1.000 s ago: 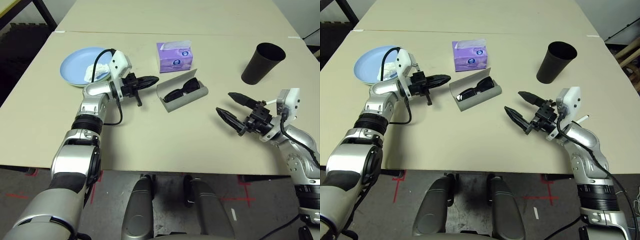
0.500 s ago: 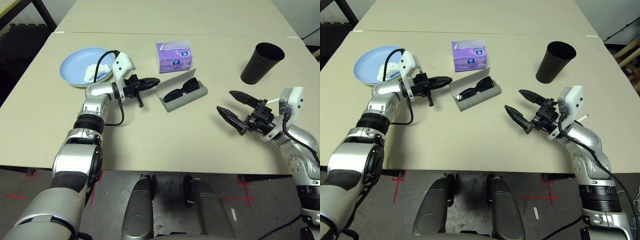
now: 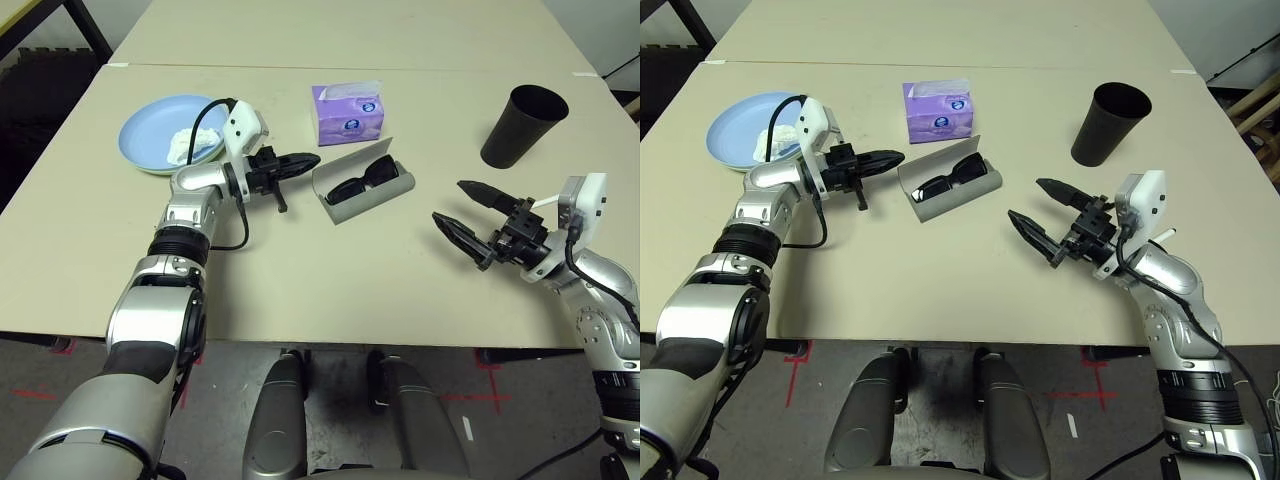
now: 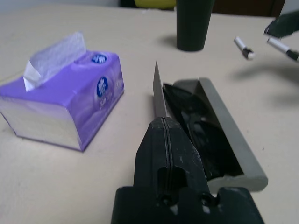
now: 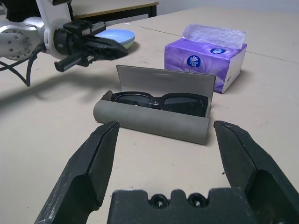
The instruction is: Organize and tidy the items on the table.
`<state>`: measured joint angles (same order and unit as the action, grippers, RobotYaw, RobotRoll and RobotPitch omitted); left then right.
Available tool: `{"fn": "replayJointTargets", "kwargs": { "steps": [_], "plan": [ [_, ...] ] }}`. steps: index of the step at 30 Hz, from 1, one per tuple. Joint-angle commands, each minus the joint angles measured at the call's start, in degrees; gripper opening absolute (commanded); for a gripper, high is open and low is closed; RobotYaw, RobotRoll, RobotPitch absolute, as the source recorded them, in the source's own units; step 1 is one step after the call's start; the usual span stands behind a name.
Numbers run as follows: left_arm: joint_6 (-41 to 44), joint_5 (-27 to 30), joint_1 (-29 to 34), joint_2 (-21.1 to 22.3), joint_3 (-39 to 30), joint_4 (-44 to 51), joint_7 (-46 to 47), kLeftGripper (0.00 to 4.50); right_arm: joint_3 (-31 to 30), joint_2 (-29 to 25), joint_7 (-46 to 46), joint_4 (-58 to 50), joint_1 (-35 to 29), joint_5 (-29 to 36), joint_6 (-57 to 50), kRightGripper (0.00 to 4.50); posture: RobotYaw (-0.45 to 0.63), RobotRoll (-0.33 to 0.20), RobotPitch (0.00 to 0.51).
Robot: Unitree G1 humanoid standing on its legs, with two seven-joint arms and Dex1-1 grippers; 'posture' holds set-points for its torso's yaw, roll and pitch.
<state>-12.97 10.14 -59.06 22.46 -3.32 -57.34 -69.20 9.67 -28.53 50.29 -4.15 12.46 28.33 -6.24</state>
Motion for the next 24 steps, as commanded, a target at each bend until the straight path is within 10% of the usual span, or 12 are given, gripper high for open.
{"fn": "replayJointTargets", "kwargs": {
  "steps": [1, 24],
  "plan": [
    [0.6, -0.4, -0.5, -0.4, 0.4, -0.5, 0.2, 0.02, -0.3, -0.6, 0.3, -0.5, -0.3, 0.0, -0.7, 4.5, 0.08, 0.0, 0.213],
    [-2.7, -5.2, -0.5, -1.1, 2.8, -6.1, 4.2, 0.02, -0.6, -1.0, 0.1, -2.4, 0.2, -0.6, -1.8, 4.5, 0.06, 0.0, 0.214]
  ]
}}
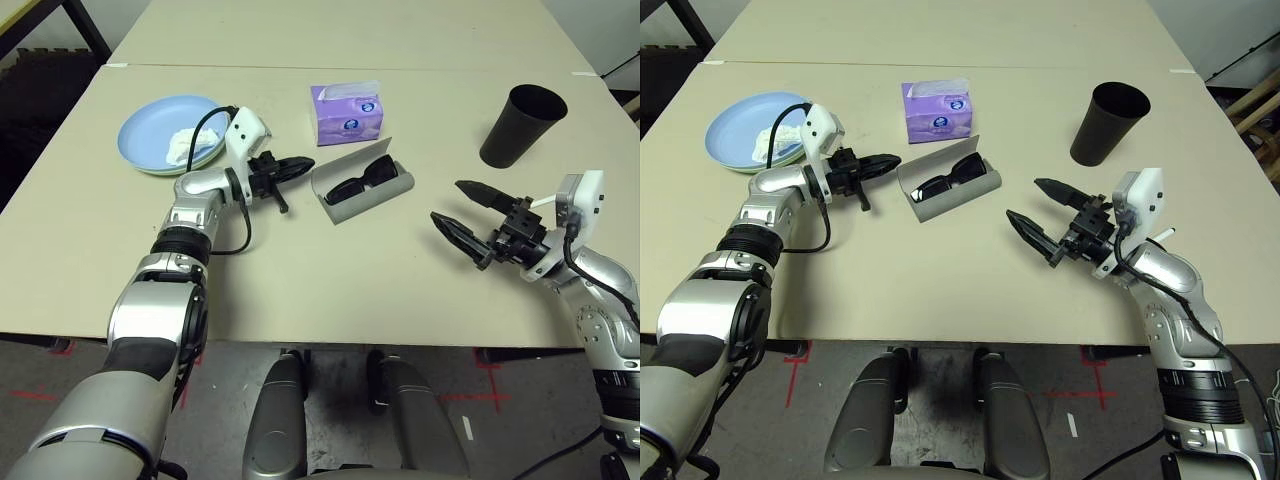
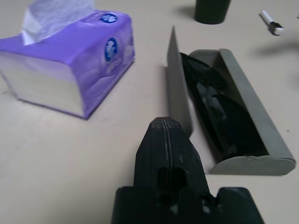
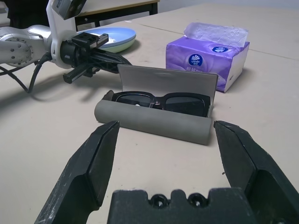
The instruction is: Organize and tidy the items on the table.
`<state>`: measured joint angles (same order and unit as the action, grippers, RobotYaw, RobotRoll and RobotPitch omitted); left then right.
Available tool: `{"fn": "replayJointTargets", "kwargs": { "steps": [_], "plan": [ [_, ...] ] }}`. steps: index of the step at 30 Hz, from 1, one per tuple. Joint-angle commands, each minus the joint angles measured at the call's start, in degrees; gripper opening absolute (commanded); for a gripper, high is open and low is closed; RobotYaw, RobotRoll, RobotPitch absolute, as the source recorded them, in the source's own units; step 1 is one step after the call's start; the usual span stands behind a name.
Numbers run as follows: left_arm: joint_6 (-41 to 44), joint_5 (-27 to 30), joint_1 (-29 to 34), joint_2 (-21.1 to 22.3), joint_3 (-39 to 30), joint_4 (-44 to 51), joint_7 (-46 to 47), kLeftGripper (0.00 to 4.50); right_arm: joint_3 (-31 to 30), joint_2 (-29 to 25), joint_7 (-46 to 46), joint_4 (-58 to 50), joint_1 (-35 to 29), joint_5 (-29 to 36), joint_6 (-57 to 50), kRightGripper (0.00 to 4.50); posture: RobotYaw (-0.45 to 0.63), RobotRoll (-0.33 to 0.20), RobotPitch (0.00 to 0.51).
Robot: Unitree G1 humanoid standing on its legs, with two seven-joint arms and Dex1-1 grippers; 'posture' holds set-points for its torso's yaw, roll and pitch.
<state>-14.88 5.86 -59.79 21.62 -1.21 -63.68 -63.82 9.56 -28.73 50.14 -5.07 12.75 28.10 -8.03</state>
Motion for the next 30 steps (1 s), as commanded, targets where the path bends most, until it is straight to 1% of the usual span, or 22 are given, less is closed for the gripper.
{"fn": "replayJointTargets", "kwargs": {
  "steps": [1, 5, 8, 13, 19, 24, 30],
  "plan": [
    [-1.1, -0.9, 0.3, -0.4, 0.8, 0.4, -1.5, 0.02, -0.6, -0.8, 0.1, -1.7, 0.1, -0.4, -0.2, 4.5, 0.06, 0.0, 0.214],
    [-1.8, -0.6, 0.6, -0.9, 1.1, 1.8, -3.1, 0.02, -0.9, -0.6, -0.3, -2.0, 0.8, -0.4, -0.5, 4.5, 0.06, 0.0, 0.214],
    [-1.9, 0.4, 1.6, -1.5, 1.1, 4.6, -5.5, 0.02, -1.0, -0.5, -0.5, -2.2, 1.0, -0.4, -0.7, 4.5, 0.06, 0.0, 0.213],
    [0.7, 1.8, 5.7, -1.6, 1.7, 12.1, -8.8, 0.02, -1.7, -0.7, -0.7, -3.0, 1.4, -0.4, -1.0, 4.5, 0.07, 0.0, 0.214],
    [4.4, 2.1, 9.6, -1.7, 2.8, 17.8, -9.2, 0.02, -2.1, -0.6, -0.5, -2.6, 3.0, -0.2, -0.9, 4.5, 0.07, 0.0, 0.215],
    [6.0, 1.7, 11.1, -1.7, 3.9, 19.6, -8.7, 0.02, -2.2, -0.7, -0.4, -3.0, 4.1, 0.2, -1.3, 4.5, 0.07, 0.0, 0.215],
    [6.3, 0.6, 11.3, -1.5, 5.0, 20.2, -8.0, 0.02, -2.3, -0.6, -0.6, -3.7, 4.4, 0.4, -1.5, 4.5, 0.07, 0.0, 0.213]
  ]
}}
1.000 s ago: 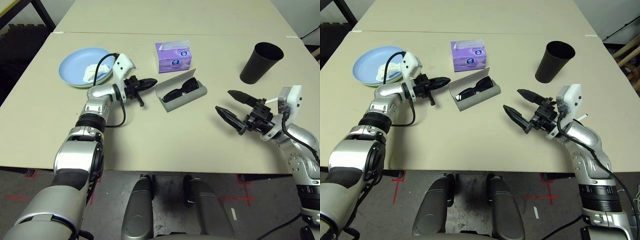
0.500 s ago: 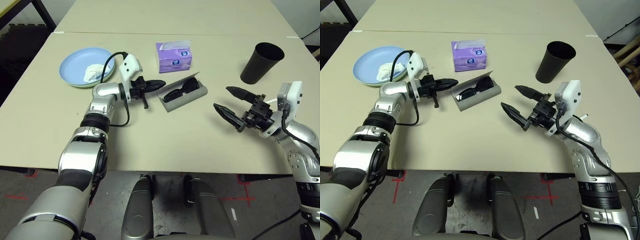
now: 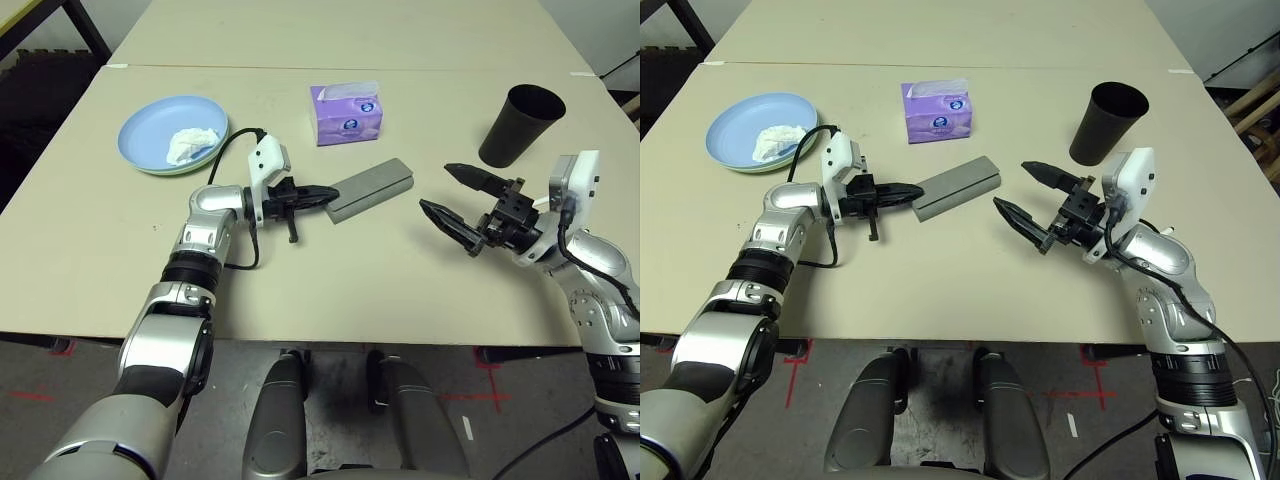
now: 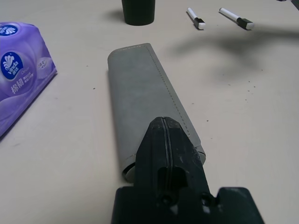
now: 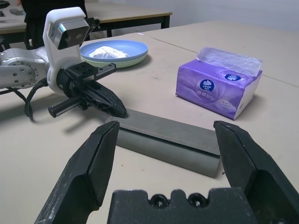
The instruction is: Organize and tidy the items on the table.
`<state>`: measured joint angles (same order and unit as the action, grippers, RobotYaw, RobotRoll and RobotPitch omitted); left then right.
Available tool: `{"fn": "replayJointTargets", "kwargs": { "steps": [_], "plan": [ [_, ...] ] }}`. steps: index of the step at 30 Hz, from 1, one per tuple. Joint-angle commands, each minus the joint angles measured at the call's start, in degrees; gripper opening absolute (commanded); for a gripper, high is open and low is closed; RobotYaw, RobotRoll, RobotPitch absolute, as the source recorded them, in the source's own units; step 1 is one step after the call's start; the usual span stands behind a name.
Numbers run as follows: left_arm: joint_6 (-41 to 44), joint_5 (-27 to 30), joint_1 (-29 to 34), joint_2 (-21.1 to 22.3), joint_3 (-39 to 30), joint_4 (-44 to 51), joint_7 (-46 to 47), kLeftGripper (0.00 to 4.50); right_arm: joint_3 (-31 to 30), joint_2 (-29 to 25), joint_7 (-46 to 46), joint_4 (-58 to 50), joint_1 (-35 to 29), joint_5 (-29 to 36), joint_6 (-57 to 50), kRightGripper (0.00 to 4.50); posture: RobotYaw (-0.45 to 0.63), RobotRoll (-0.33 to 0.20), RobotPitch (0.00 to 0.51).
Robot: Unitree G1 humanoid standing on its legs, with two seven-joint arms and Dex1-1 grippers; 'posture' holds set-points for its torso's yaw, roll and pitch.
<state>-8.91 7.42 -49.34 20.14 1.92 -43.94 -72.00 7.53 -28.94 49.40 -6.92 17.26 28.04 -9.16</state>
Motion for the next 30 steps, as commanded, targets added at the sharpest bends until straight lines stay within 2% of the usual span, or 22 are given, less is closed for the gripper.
{"fn": "replayJointTargets", "kwargs": {
  "steps": [1, 8, 13, 22, 30],
  "plan": [
    [0.1, -1.1, 0.8, 0.0, 2.1, 0.6, 0.3, 0.02, -0.2, -0.4, 0.1, -1.9, 0.0, 0.4, -0.5, 4.5, 0.07, 0.0, 0.213],
    [-1.1, -4.5, 0.7, 1.4, 5.3, 0.4, 0.9, 0.02, -0.3, -0.2, 0.0, -2.0, 0.2, 0.3, -0.6, 4.5, 0.07, 0.0, 0.21],
    [-0.5, -4.4, 0.3, 2.0, 6.1, 0.3, 1.0, 0.02, -0.2, -0.3, 0.1, -1.5, 0.0, 0.3, -0.4, 4.5, 0.07, 0.0, 0.209],
    [5.4, 7.7, 0.3, 0.2, 0.5, 7.6, -6.1, 0.02, 0.9, -0.6, 1.2, 1.1, -2.5, 0.4, 0.4, 4.5, 0.07, 0.0, 0.208],
    [9.8, 11.5, 2.8, -0.3, 1.9, 18.4, -7.8, 0.02, 0.5, -0.2, 0.8, 1.1, -2.7, 0.1, 0.4, 4.5, 0.08, 0.0, 0.209]
  ]
}}
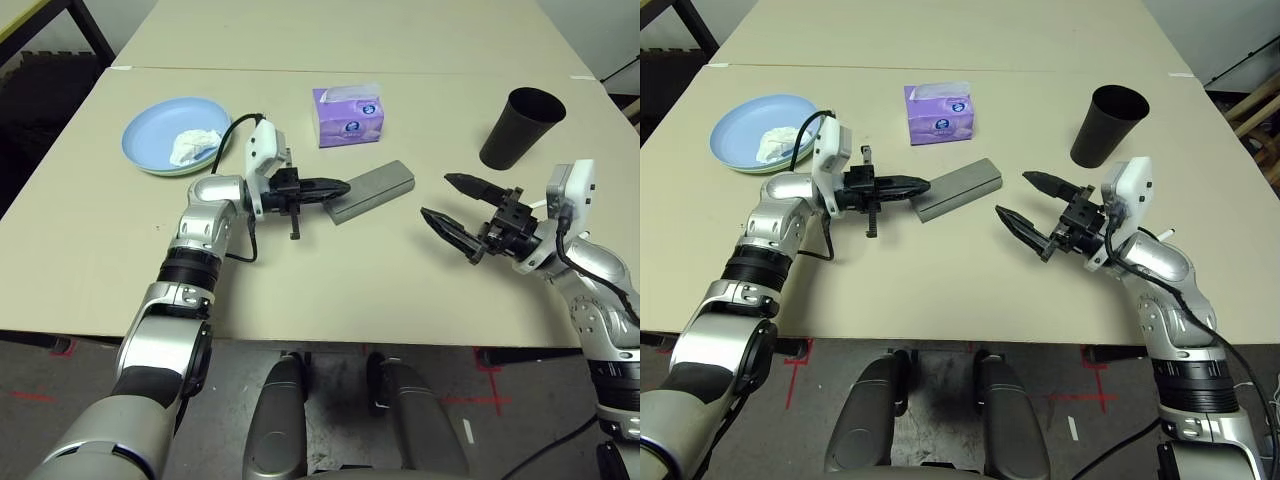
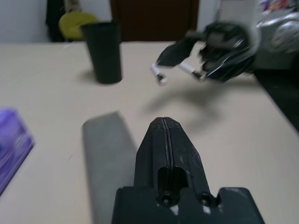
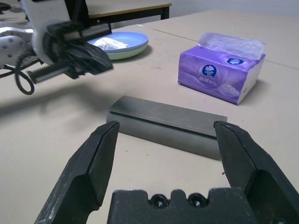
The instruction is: Organize and tidy the items on the table.
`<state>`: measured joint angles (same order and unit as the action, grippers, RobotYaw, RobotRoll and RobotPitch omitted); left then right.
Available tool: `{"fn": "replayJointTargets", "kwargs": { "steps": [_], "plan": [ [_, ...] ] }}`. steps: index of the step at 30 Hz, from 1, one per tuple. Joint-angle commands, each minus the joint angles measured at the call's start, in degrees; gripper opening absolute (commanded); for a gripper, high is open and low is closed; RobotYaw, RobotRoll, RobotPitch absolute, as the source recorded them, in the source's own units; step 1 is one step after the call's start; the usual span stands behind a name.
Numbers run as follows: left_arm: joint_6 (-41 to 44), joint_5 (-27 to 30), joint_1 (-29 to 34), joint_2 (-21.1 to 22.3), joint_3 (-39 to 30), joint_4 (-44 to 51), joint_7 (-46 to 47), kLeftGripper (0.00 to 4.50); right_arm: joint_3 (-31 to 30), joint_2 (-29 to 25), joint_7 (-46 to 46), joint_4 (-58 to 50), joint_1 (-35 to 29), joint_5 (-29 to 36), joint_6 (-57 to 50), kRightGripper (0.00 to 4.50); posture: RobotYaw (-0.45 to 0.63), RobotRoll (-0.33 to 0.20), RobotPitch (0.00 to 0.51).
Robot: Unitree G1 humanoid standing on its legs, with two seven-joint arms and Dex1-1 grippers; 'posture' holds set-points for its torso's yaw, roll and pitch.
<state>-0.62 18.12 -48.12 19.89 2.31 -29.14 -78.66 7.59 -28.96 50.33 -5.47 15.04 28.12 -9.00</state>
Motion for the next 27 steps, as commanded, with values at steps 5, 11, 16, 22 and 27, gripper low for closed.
{"fn": "replayJointTargets", "kwargs": {
  "steps": [5, 11, 16, 22, 27],
  "plan": [
    [2.0, -0.6, 2.7, 0.9, 3.8, 5.3, -2.1, 0.02, 0.4, -0.2, -0.7, -0.9, 0.3, 0.2, -0.2, 4.5, 0.07, 0.0, 0.205],
    [-1.9, -2.1, 3.5, 1.8, 5.9, 3.6, -3.8, 0.39, 0.6, -0.6, -1.3, -2.0, 0.2, 0.5, -0.7, 4.5, 0.06, 0.0, 0.204],
    [-5.3, -3.1, 4.8, 3.0, 6.9, 1.5, -6.0, 2.12, 1.1, -1.4, -1.1, -2.5, -0.1, 0.9, -1.4, 4.5, 0.06, 0.0, 0.205],
    [-7.2, -2.3, 5.3, 3.1, 7.1, 0.3, -8.9, 4.43, 1.2, -4.0, -0.4, -2.1, 0.4, 1.1, -3.0, 4.5, 0.06, 0.0, 0.209],
    [-7.1, -2.3, 5.3, 2.6, 6.9, 0.3, -9.2, 4.47, 1.2, -7.2, 0.2, -1.3, 0.4, 0.9, -5.6, 4.5, 0.07, 0.0, 0.2]
  ]
}}
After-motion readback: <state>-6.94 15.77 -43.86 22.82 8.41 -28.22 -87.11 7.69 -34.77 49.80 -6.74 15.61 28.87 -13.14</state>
